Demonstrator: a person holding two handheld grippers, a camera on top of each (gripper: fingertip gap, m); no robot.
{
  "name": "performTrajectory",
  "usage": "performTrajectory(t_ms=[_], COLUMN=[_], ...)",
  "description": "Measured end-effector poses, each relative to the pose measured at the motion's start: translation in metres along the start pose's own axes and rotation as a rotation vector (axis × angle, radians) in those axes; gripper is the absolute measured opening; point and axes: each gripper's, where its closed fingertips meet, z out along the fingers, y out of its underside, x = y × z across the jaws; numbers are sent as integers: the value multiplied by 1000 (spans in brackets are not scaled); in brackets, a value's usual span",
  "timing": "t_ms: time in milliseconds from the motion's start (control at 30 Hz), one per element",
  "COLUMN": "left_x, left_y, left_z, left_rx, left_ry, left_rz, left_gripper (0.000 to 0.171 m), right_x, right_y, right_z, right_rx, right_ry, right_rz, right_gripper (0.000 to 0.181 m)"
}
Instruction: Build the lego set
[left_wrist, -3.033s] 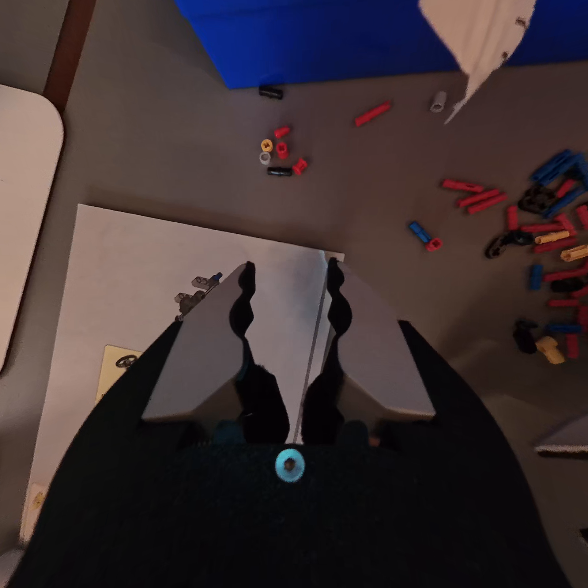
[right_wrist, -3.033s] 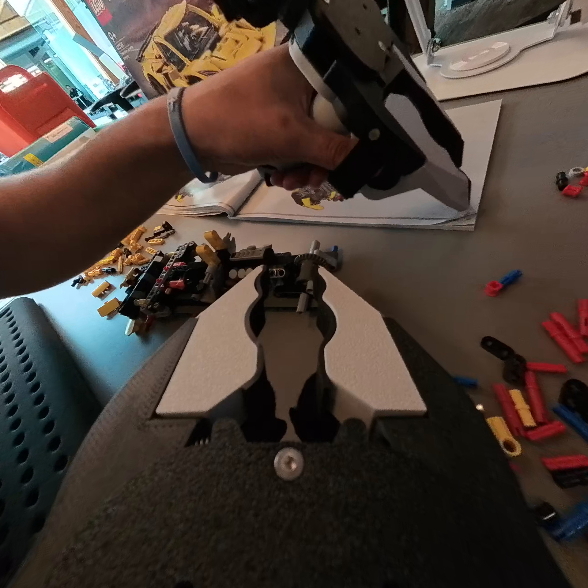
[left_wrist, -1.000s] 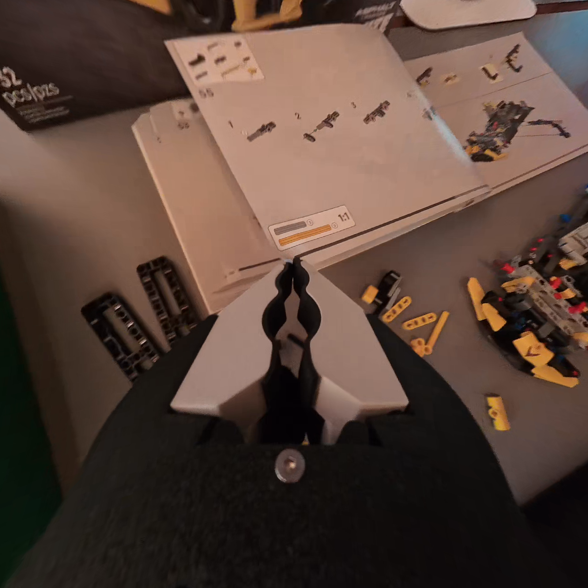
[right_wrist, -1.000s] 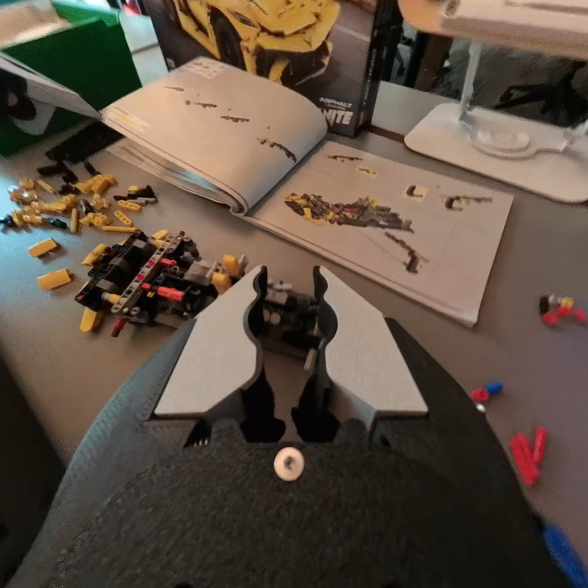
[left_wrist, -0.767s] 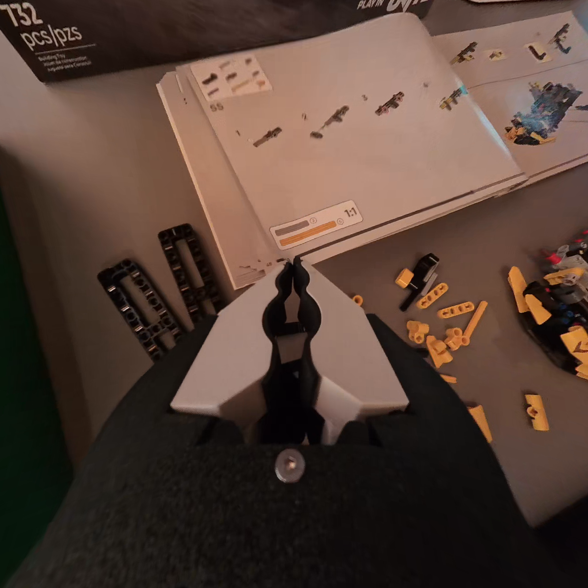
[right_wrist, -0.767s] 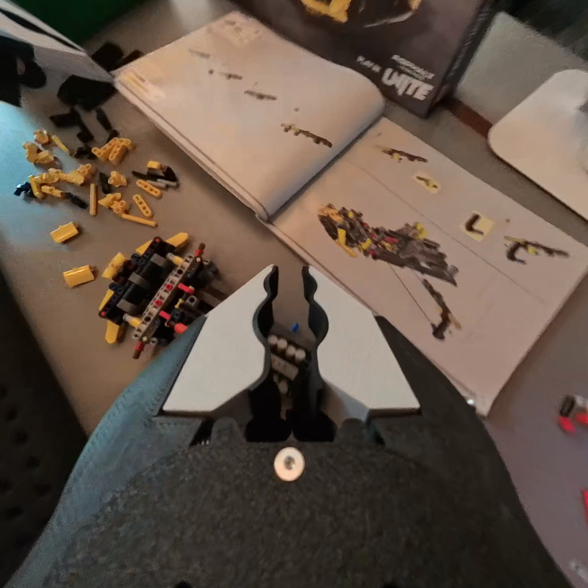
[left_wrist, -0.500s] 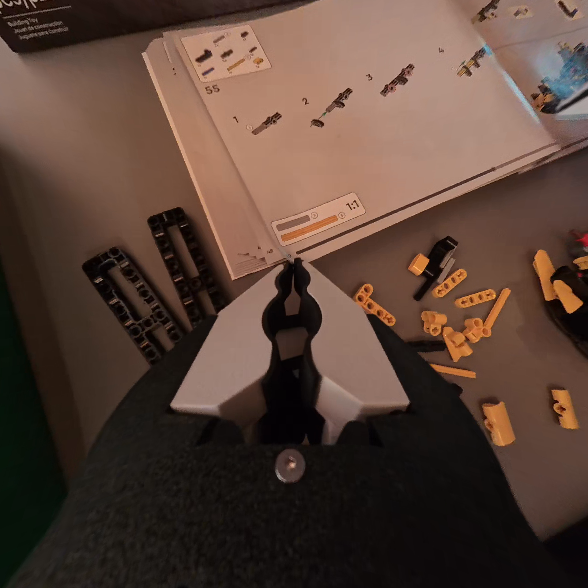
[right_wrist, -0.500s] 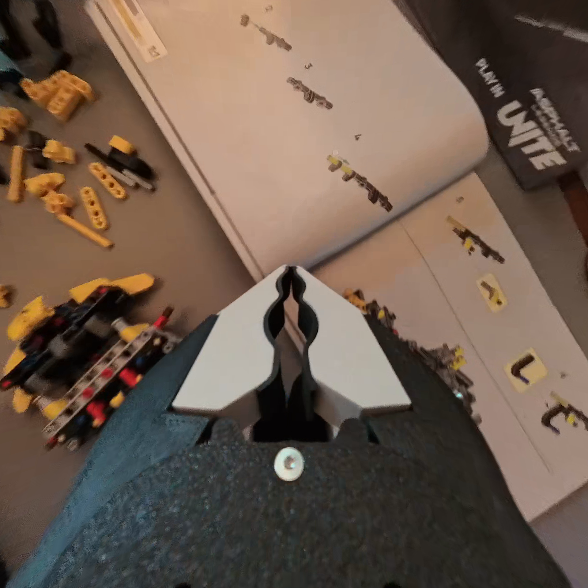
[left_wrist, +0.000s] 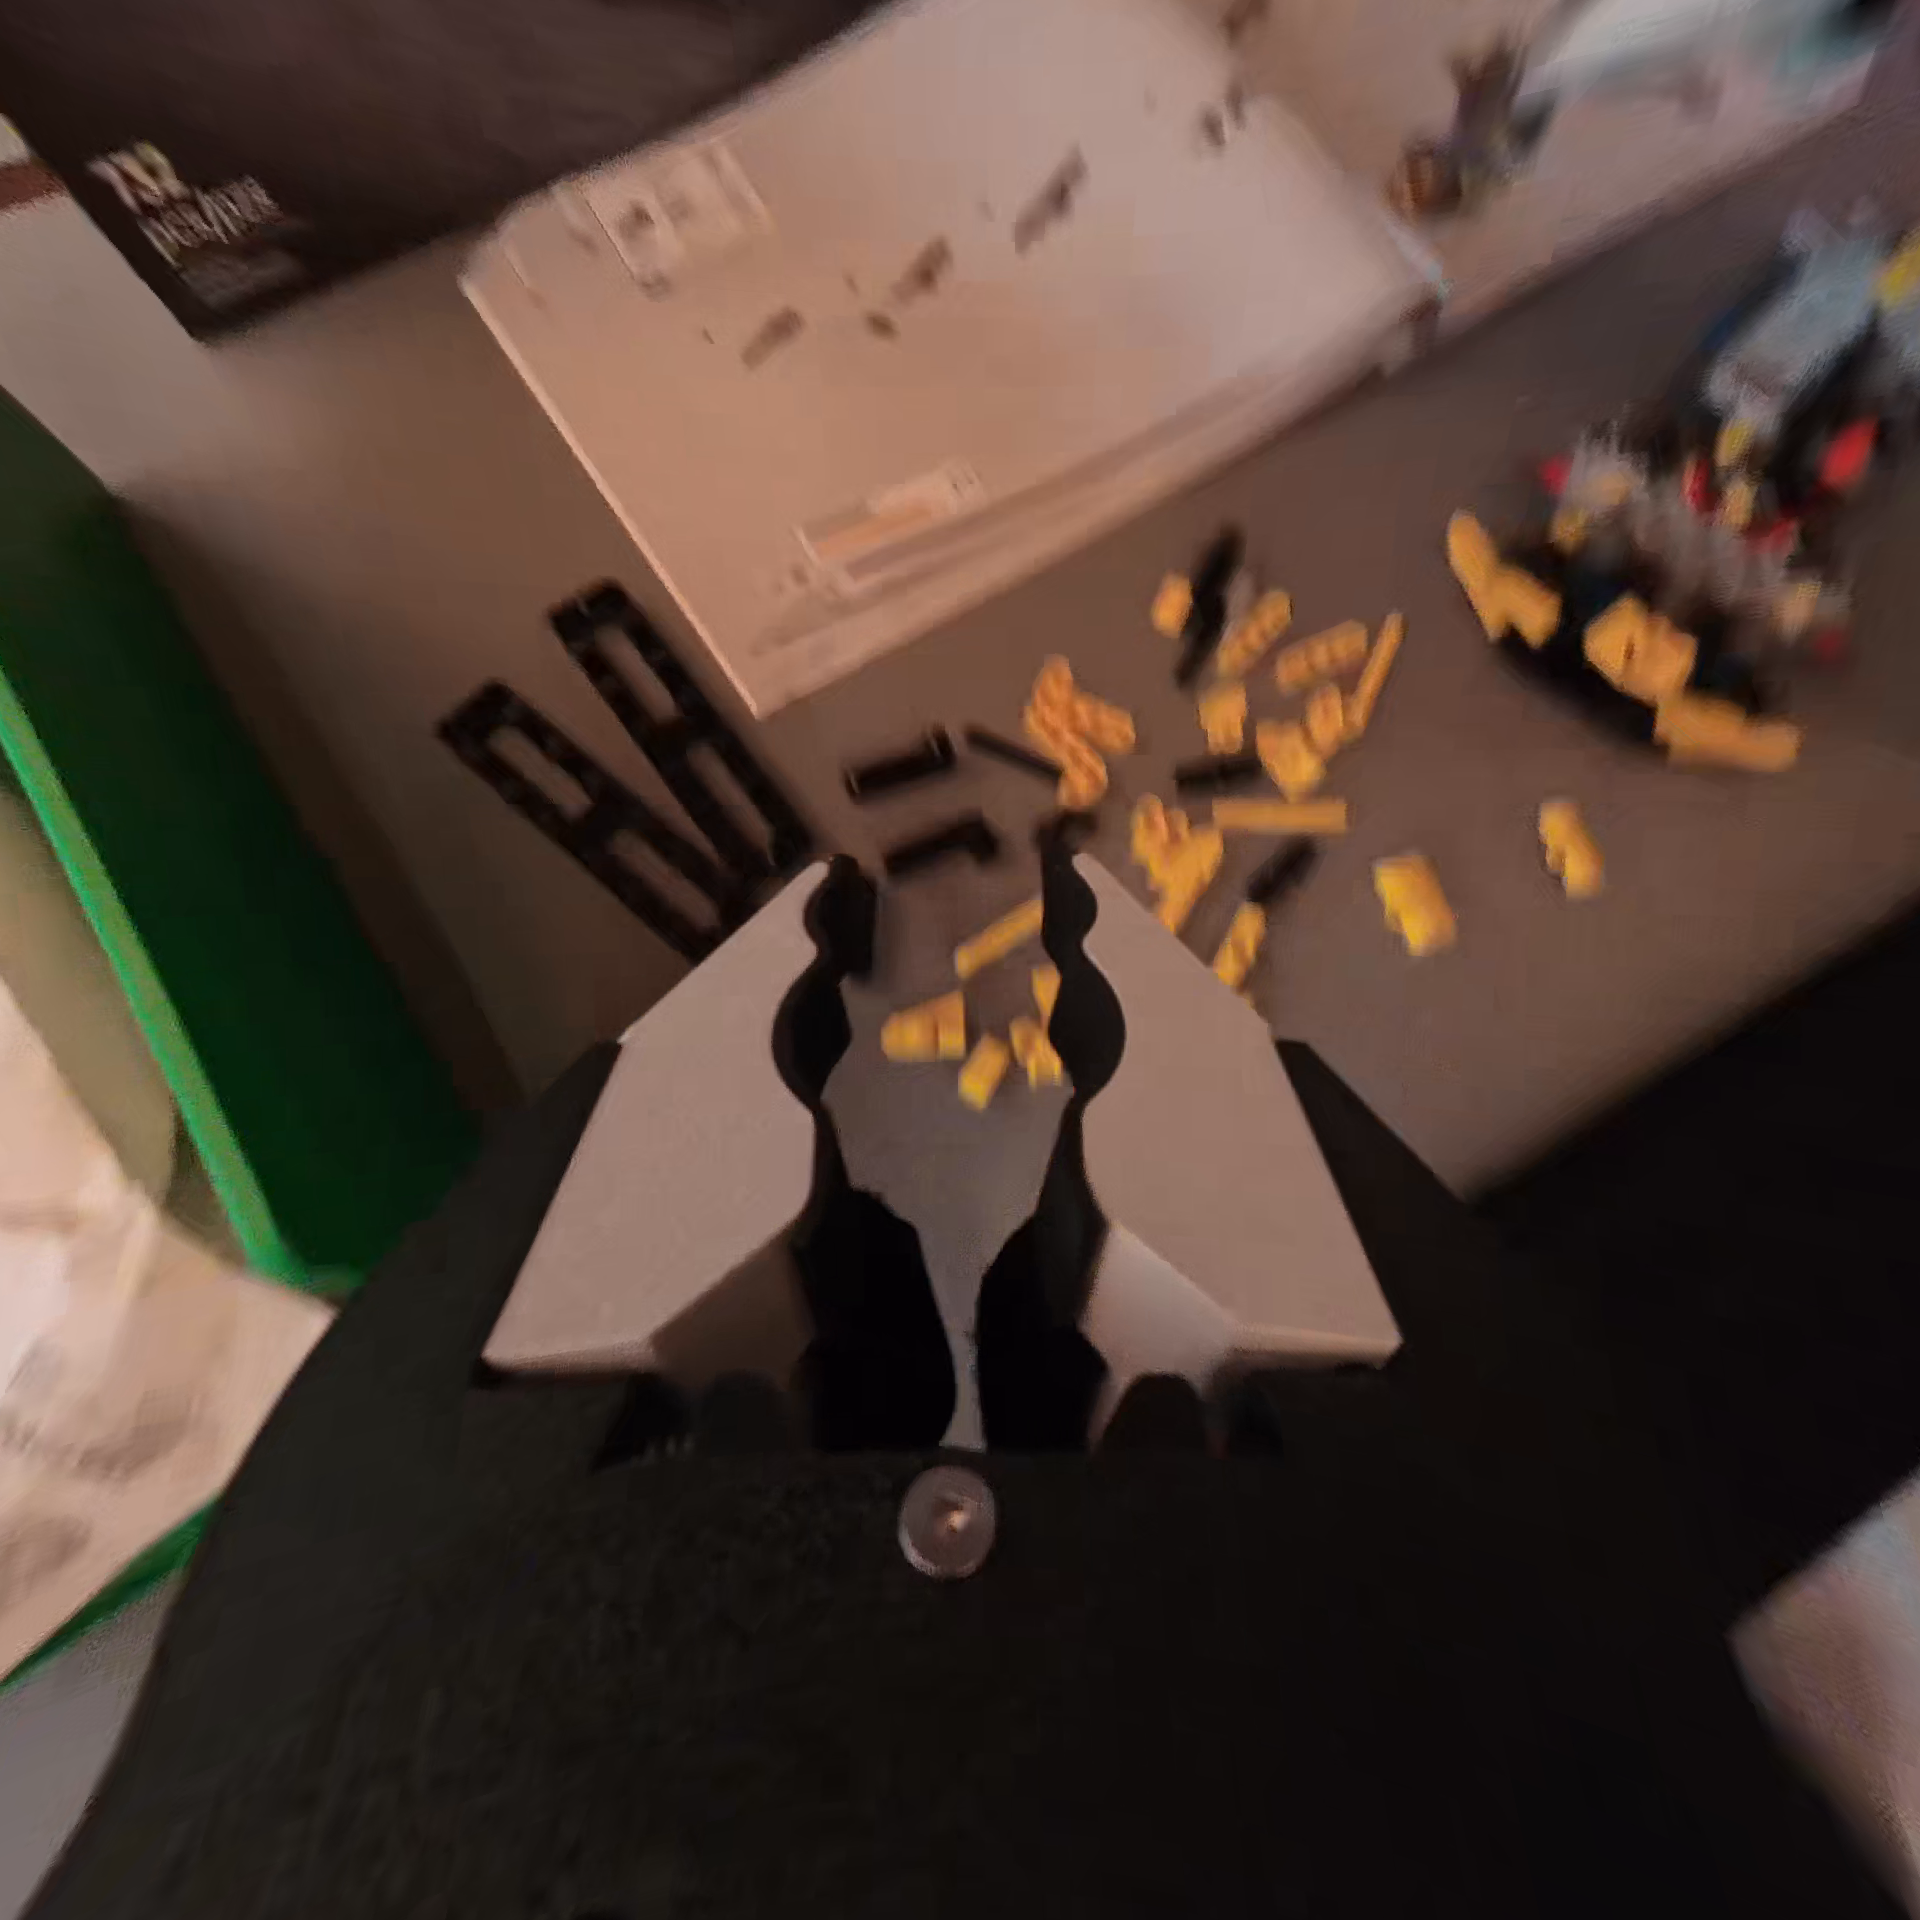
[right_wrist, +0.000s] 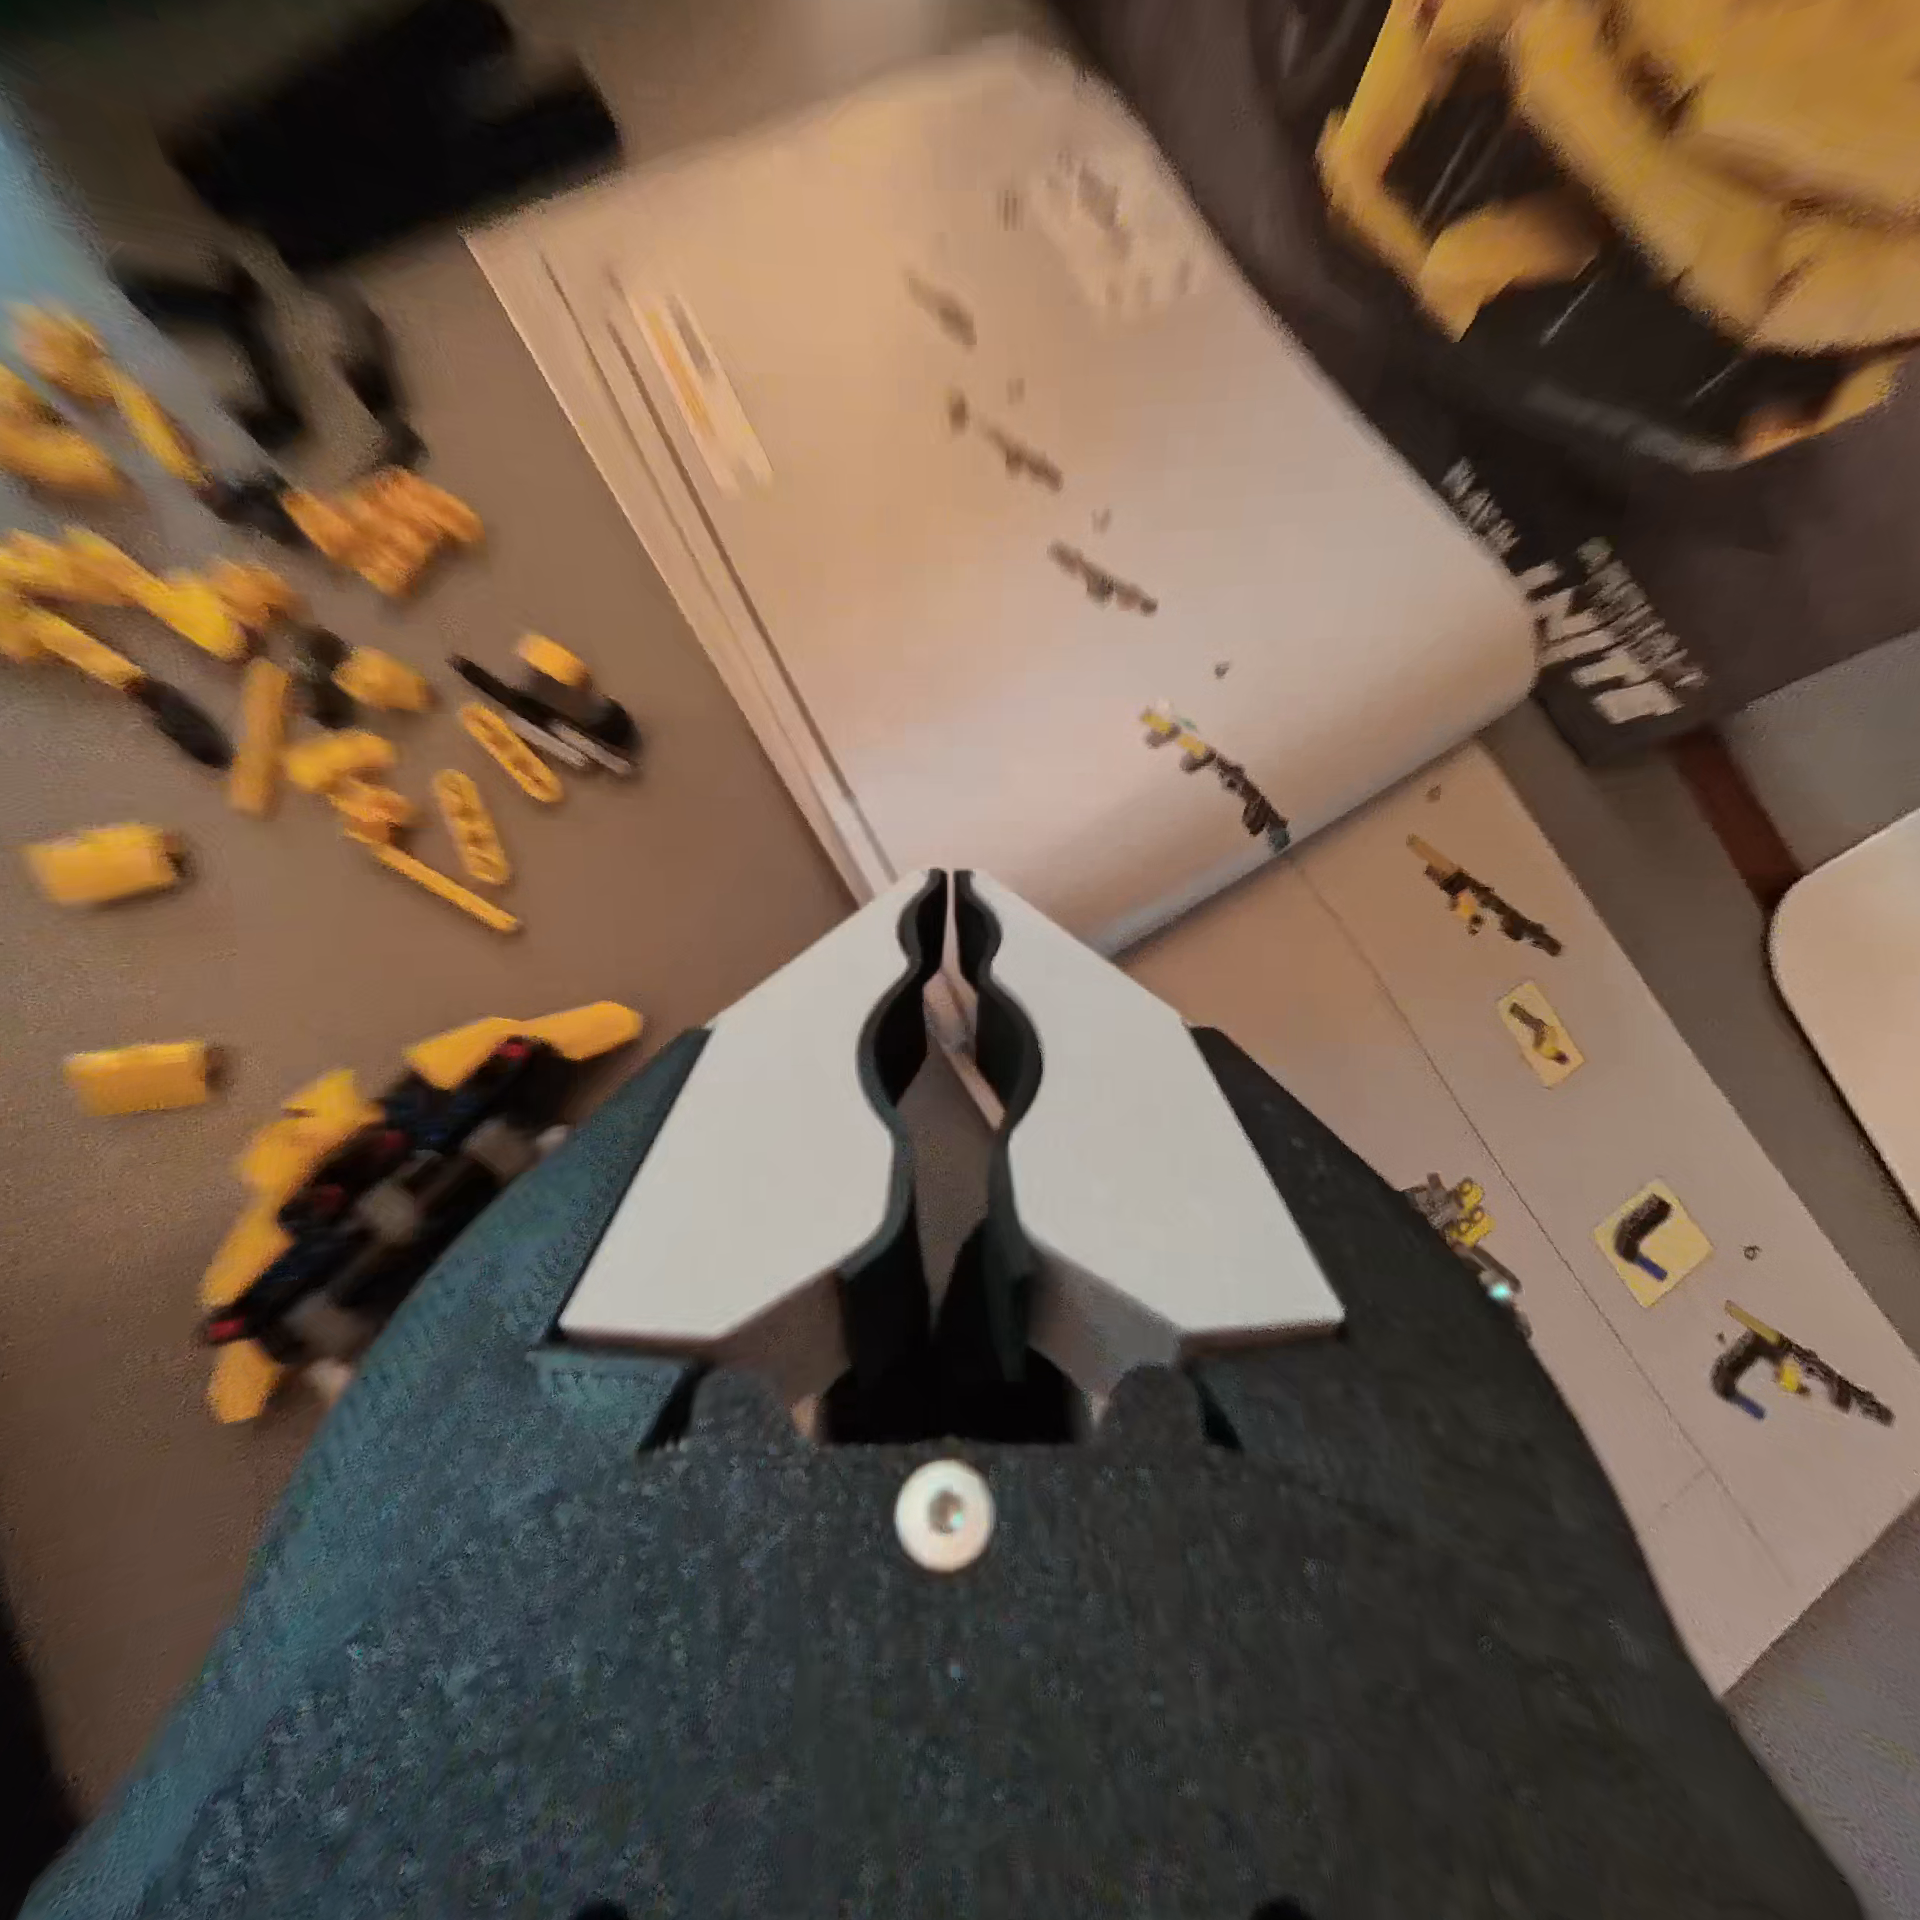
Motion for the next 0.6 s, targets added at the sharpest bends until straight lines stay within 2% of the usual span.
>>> performTrajectory(t_ms=[67,133,200,267,333,467,600], left_x=[12,31,53,70,81,107,126], left_y=[29,54,66,70,60,12,-9], left_z=[-15,-24,-24,-18,-6,28,67], left_rx=[-98,-183,-233,-256,-225,-93,-139], left_ry=[15,78,158,200,205,259,259], left_rz=[82,94,55,51,74,131,270], left_gripper=[32,32,38,37,34,26,21], right_x=[-12,-29,-51,-72,-87,-90,-84], right_y=[-18,-26,-23,-5,17,52,63], right_z=[-38,-75,-101,-112,-113,-109,-101], right_rx=[194,401,568,622,623,617,600], right_ry=[22,35,24,7,-1,58,139], right_rz=[34,72,126,195,254,289,197], right_gripper=[3,4,7,9,9,7,6])
